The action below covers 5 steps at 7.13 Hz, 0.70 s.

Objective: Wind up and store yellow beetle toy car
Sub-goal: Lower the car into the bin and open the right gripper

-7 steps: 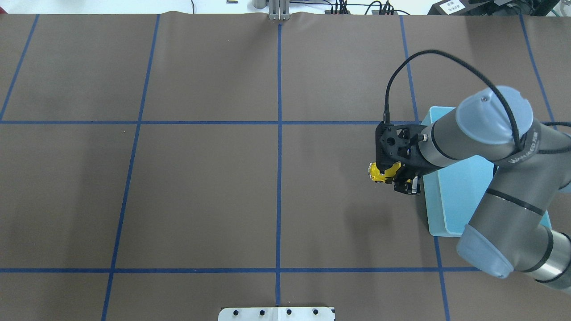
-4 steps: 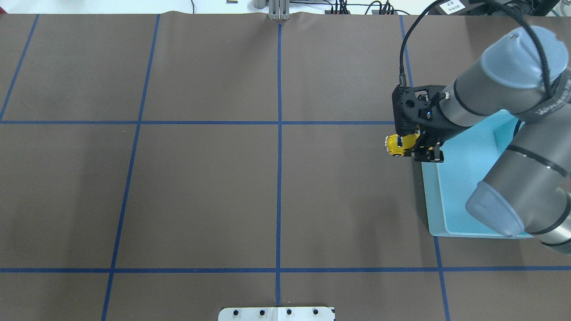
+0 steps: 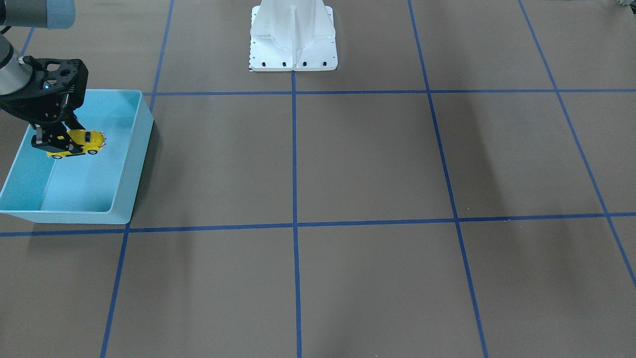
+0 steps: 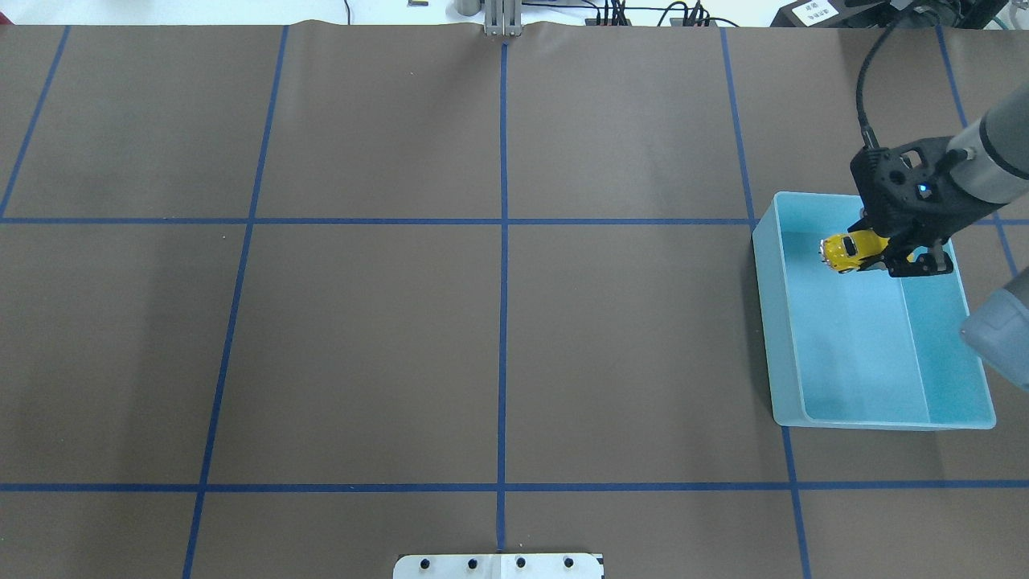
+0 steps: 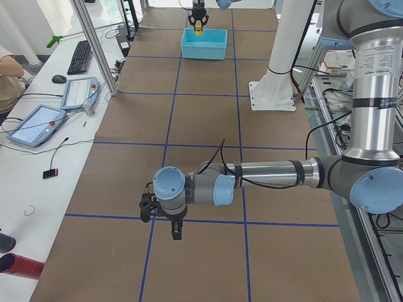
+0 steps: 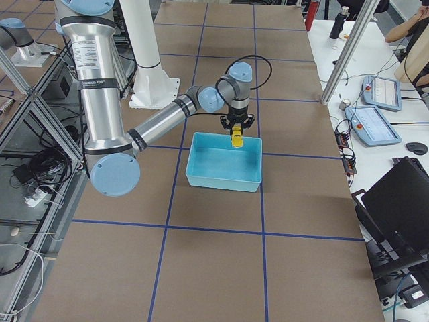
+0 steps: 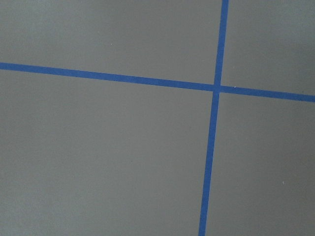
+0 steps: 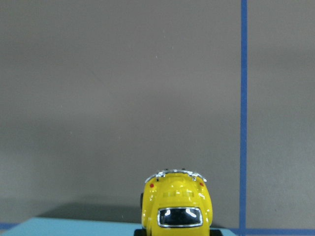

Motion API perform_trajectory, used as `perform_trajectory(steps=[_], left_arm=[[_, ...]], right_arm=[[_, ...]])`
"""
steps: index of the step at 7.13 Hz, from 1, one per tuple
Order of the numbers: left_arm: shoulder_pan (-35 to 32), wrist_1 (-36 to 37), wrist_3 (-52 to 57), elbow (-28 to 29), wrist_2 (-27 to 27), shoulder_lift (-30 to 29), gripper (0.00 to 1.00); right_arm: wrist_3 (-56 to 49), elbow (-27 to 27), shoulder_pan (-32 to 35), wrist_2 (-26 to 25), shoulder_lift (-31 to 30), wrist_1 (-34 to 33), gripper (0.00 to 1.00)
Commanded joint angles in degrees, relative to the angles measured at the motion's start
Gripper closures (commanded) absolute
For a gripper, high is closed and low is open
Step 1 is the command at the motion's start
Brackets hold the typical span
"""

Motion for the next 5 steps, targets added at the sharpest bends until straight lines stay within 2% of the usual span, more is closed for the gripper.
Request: perform_trajectory(steps=[1,3,5], left_arm=[[0.0,0.0,0.1,0.0,0.0,0.0,0.00],[0.0,0.0,0.0,0.0,0.0,0.0,0.00],[0.0,0.0,0.0,0.0,0.0,0.0,0.00]], right_arm=[[-0.6,-5.1,-1.3,-0.2,-4.3,11.1,1.00],[1.1,-11.9,-6.0,-2.3,-4.1,20.0,1.00],[7.9,-14.0,-11.2,-6.6,-4.2,24.5,1.00]])
